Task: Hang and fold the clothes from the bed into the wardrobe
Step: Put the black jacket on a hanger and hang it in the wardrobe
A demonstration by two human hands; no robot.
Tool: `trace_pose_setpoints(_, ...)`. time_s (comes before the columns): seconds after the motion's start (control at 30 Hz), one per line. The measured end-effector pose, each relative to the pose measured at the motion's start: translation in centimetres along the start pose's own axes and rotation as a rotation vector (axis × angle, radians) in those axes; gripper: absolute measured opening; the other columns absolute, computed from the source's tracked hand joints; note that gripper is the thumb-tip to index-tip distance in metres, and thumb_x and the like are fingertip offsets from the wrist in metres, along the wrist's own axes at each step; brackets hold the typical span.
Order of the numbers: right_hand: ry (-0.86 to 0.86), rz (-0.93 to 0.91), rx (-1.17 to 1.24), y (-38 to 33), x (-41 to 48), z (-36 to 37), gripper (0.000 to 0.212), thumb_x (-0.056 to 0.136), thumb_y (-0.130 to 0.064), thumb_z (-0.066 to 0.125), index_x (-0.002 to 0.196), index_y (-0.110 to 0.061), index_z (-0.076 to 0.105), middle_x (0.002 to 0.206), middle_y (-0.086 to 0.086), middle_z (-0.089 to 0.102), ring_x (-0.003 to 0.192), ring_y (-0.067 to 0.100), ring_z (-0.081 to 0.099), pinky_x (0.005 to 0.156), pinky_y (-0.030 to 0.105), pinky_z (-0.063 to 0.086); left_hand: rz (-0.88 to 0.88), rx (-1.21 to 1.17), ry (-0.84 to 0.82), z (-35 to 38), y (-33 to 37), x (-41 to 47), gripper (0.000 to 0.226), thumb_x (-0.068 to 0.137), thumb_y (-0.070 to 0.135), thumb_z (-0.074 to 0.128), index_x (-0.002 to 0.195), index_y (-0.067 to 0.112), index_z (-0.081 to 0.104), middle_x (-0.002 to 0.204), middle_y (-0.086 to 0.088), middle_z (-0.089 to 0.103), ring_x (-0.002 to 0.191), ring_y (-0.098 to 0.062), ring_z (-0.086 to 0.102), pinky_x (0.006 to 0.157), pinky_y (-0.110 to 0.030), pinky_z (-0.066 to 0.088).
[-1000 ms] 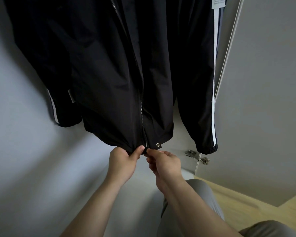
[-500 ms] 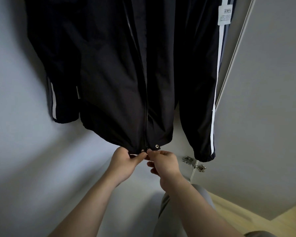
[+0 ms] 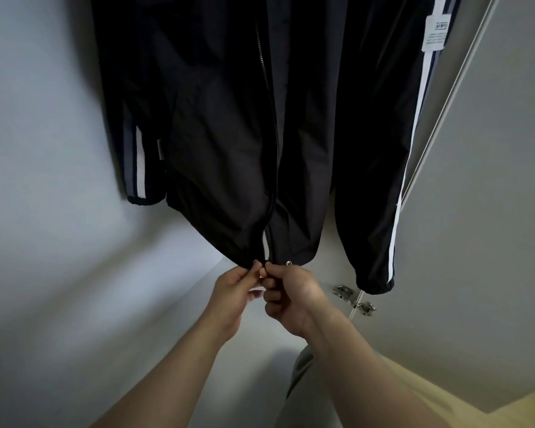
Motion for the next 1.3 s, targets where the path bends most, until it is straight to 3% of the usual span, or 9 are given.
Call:
trace_pose_setpoints(0.17, -0.007, 0.074, -0.051, -0.2, -0.3, 0.6, 0.034, 0.102, -0.020, 0.051, 0.071, -0.014, 0.062, 0.057, -0.005, 0.047, 0.045, 0.007, 0.030, 0.041, 0.019, 0.019, 0.130, 0.359, 0.139, -1.4, 1.3, 0.1, 0.029, 0.102, 0.038, 0.055, 0.081, 0.023, 0.069, 0.071, 0.013, 0.071, 0.072, -0.006, 0.064, 0.072, -0.026, 0.051)
trace_pose_setpoints(0.27, 0.031, 0.022, -0.073, -1.9, -0.1, 1.1, 0.034, 0.103, -0.019, 0.050, 0.072, -0.012, 0.061, 0.054, -0.004, 0.048, 0.042, 0.007, 0.031, 0.038, 0.020, 0.022, 0.153, 0.448, 0.153, -2.2, 1.5, 0.6, 0.027, 0.103, 0.037, 0.055, 0.083, 0.028, 0.070, 0.074, 0.016, 0.071, 0.068, 0.001, 0.062, 0.069, -0.023, 0.049)
trace_pose_setpoints(0.47, 0.096, -0.233, -0.208, -6.9, -0.6, 2.1, 0.030, 0.102, -0.024, 0.056, 0.075, -0.012, 0.064, 0.058, -0.004, 0.046, 0.046, 0.009, 0.031, 0.042, 0.023, 0.025, 0.109, 0.454, 0.202, -3.2, 0.8, 1.9, 0.026, 0.103, 0.036, 0.054, 0.088, 0.023, 0.071, 0.076, 0.003, 0.072, 0.067, -0.001, 0.063, 0.072, -0.025, 0.049)
trace_pose_setpoints(0.67, 0.057, -0.528, -0.273, -11.6, -3.1, 4.3, 0.029, 0.105, -0.027, 0.053, 0.082, -0.013, 0.065, 0.061, -0.005, 0.047, 0.045, 0.007, 0.036, 0.043, 0.021, 0.029, 0.084, 0.405, 0.254, -3.4, 0.9, 3.2, 0.025, 0.104, 0.028, 0.055, 0.082, 0.022, 0.067, 0.060, 0.011, 0.068, 0.050, 0.000, 0.056, 0.059, -0.028, 0.040)
trace_pose_setpoints(0.83, 0.075, -0.524, -0.258, -13.1, -4.2, 4.6, 0.029, 0.105, -0.029, 0.053, 0.086, -0.013, 0.066, 0.062, -0.004, 0.049, 0.043, 0.006, 0.036, 0.039, 0.020, 0.029, 0.023, 0.627, 0.239, -3.2, 1.9, 4.8, 0.032, 0.102, 0.040, 0.055, 0.087, 0.015, 0.068, 0.073, -0.001, 0.070, 0.062, -0.008, 0.064, 0.051, -0.017, 0.038)
trace_pose_setpoints(0.93, 0.102, -0.506, -0.330, -13.2, -4.1, 4.0, 0.030, 0.105, -0.031, 0.053, 0.084, -0.015, 0.065, 0.061, -0.004, 0.049, 0.041, 0.006, 0.036, 0.038, 0.020, 0.028, 0.037, 1.033, 0.276, -3.3, 4.4, 5.1, 0.048, 0.094, 0.056, 0.056, 0.067, 0.017, 0.064, 0.061, 0.002, 0.062, 0.060, -0.018, 0.063, 0.053, -0.025, 0.045)
trace_pose_setpoints(1.0, 0.132, -0.506, -0.356, -13.4, -4.2, 3.5, 0.030, 0.105, -0.032, 0.053, 0.083, -0.016, 0.065, 0.060, -0.004, 0.049, 0.041, 0.007, 0.036, 0.038, 0.021, 0.029, 0.194, 1.182, 0.365, -3.0, 7.6, 4.5, 0.049, 0.091, 0.058, 0.059, 0.063, 0.018, 0.060, 0.058, 0.004, 0.059, 0.060, -0.019, 0.063, 0.057, -0.030, 0.053)
trace_pose_setpoints(1.13, 0.109, -0.485, -0.359, -13.5, -4.5, 3.8, 0.029, 0.105, -0.031, 0.053, 0.083, -0.015, 0.064, 0.059, -0.004, 0.048, 0.039, 0.007, 0.036, 0.038, 0.021, 0.028, 0.790, 0.802, 0.227, 0.4, 14.4, 1.6, 0.016, 0.089, 0.037, 0.075, 0.089, 0.021, 0.074, 0.083, 0.011, 0.066, 0.073, -0.006, 0.064, 0.065, -0.019, 0.052)
trace_pose_setpoints(1.3, 0.110, -0.459, -0.408, -14.2, -4.9, 4.4, 0.028, 0.104, -0.029, 0.053, 0.081, -0.015, 0.063, 0.055, -0.005, 0.042, 0.043, 0.010, 0.034, 0.039, 0.023, 0.027, 0.994, 0.709, 0.200, 2.2, 16.5, 1.9, 0.012, 0.090, 0.025, 0.075, 0.092, 0.014, 0.075, 0.081, 0.007, 0.071, 0.074, -0.007, 0.067, 0.065, -0.029, 0.056)
Point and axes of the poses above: each hand's wrist, its own x-axis towards the middle knuckle, its own z-axis out of the palm, y = z × x, the point moved 8 cm from there along x, towards the middle knuckle
